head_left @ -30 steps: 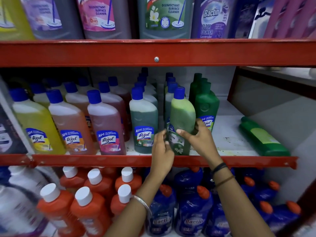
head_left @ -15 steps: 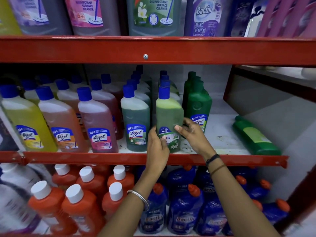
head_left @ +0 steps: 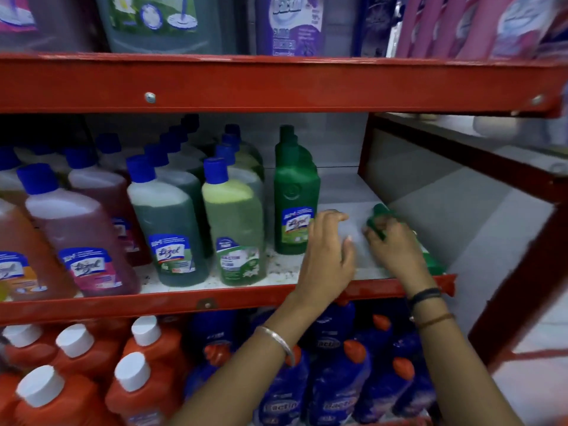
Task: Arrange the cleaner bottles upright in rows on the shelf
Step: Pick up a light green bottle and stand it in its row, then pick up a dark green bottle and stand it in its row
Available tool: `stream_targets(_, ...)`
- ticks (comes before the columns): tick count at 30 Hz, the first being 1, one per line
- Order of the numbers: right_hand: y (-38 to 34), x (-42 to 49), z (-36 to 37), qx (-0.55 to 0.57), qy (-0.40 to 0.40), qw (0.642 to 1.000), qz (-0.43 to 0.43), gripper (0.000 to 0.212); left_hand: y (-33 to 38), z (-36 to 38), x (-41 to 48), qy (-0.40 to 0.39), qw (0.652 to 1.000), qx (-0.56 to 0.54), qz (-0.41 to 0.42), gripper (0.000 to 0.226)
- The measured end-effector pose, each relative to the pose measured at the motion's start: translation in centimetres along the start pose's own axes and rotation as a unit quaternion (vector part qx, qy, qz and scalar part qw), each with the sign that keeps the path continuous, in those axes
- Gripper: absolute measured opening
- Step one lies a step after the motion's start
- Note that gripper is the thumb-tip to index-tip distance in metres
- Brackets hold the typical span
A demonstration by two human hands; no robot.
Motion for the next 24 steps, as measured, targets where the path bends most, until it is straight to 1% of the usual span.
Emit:
stream_targets(1, 1.5, 0.6, -0.8, -0.087, -0.01, 0.995, 0.056, 0.042, 0.5, 1.7, 0.8, -0.067, 0.998, 0.012, -0.015, 0.037)
stream_targets(2, 2.7, 1.0, -1.3, -0.134, -0.021, 0.983, 0.125, 0.045, 0.9, 3.3, 1.4, -0.138, 0.989, 0.022, -0.045, 0.043)
stream_targets(3, 4.0, 1.5, -1.6, -0.149, -0.031, 0.972, 0.18, 0.048, 1.2, 4.6, 2.0, -0.203, 0.975, 0.026, -0.083, 0.047)
stream_targets(4, 5.1, 2.1, -2.0, -0.145, -0.037, 0.965, 0.217, 0.05, 1.7, 6.0, 2.7, -0.255, 0.959, 0.02, -0.119, 0.048)
stream_targets(6, 6.4, 3.2, -2.5, -0.114, -0.071, 0.958, 0.254, 0.058, 2.2, 7.9, 3.4, -0.318, 0.932, -0.007, -0.175, 0.046)
stream_targets(8, 6.4, 4.2, -3.2, -0.066, -0.102, 0.956, 0.269, 0.057, 2.4, 9.4, 3.8, -0.356, 0.905, -0.034, -0.231, 0.046)
stream_targets(9, 6.3, 4.4, -3.4, -0.019, -0.104, 0.955, 0.276, 0.054, 2.1, 10.0, 3.9, -0.36, 0.895, -0.052, -0.259, 0.047)
stream_targets(11, 6.4, 4.5, -3.6, 0.094, -0.099, 0.944, 0.299, 0.052, 1.7, 10.9, 3.8, -0.337, 0.882, -0.093, -0.317, 0.05)
stream_targets(12, 6.4, 4.3, -3.6, 0.144, -0.095, 0.937, 0.304, 0.05, 1.3, 11.4, 3.7, -0.319, 0.881, -0.107, -0.334, 0.051)
stream_targets(14, 6.9, 3.9, -3.3, 0.213, -0.077, 0.931, 0.287, 0.045, 0.9, 11.7, 3.3, -0.278, 0.892, -0.116, -0.338, 0.051)
stream_targets(16, 6.9, 3.6, -2.9, 0.275, -0.054, 0.925, 0.258, 0.039, 0.7, 11.2, 2.8, -0.234, 0.912, -0.11, -0.319, 0.051)
stream_targets(18, 6.4, 3.4, -2.7, 0.324, -0.055, 0.919, 0.216, 0.039, 0.4, 10.3, 2.4, -0.19, 0.932, -0.096, -0.292, 0.053)
stream_targets(21, 4.7, 2.7, -2.0, 0.387, -0.08, 0.902, 0.176, 0.047, 0.0, 7.9, 1.8, -0.134, 0.955, -0.092, -0.25, 0.05)
stream_targets(24, 2.4, 1.3, -1.1, 0.425, -0.114, 0.886, 0.146, 0.049, -0.8, 5.3, 0.7, -0.092, 0.97, -0.057, -0.219, 0.051)
Point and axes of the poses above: each hand's wrist, its own x-axis towards the middle knuckle, its own z-axis out of the palm, y = z × x, the point moved 1 cm from there along x, towards the middle knuckle, and after that the axes turned 14 degrees about x, right-handed, at the moved point
